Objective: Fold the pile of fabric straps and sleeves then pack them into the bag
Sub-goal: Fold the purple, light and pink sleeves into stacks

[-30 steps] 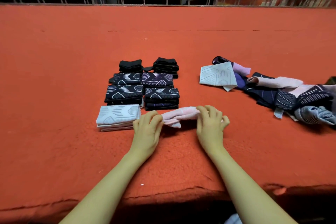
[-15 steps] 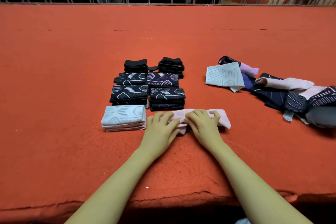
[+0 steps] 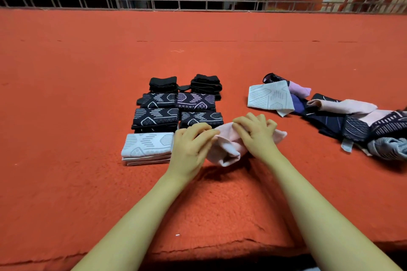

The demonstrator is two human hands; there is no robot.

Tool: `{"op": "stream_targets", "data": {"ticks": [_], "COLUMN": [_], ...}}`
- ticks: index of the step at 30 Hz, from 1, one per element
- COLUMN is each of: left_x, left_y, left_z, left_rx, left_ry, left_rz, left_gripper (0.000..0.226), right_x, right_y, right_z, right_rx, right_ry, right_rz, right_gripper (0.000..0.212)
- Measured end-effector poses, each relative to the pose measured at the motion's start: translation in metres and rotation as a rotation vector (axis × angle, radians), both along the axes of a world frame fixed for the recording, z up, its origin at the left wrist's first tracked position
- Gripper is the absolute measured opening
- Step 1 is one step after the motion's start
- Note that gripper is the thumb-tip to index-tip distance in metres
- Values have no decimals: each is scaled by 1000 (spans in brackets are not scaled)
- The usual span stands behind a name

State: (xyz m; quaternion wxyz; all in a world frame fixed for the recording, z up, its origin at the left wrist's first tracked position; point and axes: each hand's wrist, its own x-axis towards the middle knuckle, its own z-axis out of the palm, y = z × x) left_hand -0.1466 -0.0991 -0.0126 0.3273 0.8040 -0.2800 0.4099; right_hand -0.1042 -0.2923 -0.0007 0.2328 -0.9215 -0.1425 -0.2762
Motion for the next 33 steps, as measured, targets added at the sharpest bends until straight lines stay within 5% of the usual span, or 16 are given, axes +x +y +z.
{"op": "stream_targets", "data": {"ticks": [6, 13, 24, 33], "left_x": [-2, -6, -7, -3], "left_y": [-7, -7, -5, -6], "left_z": [1, 14, 28, 36], "left_rx": [-90, -134, -146, -133], "left_ry": [186, 364, 269, 280], "left_rz": [101, 120, 253, 412], "left_gripper": [30, 46, 36, 30], "right_x": [-29, -57, -58, -68], "right_y": [8, 22, 23, 24], "right_z": [-6, -19, 28, 11], "right_rx": [146, 286, 125, 139], "right_ry": [-102, 41, -391, -175], "right_rz": [46, 190, -116, 122], "right_gripper": [29, 38, 27, 26]}}
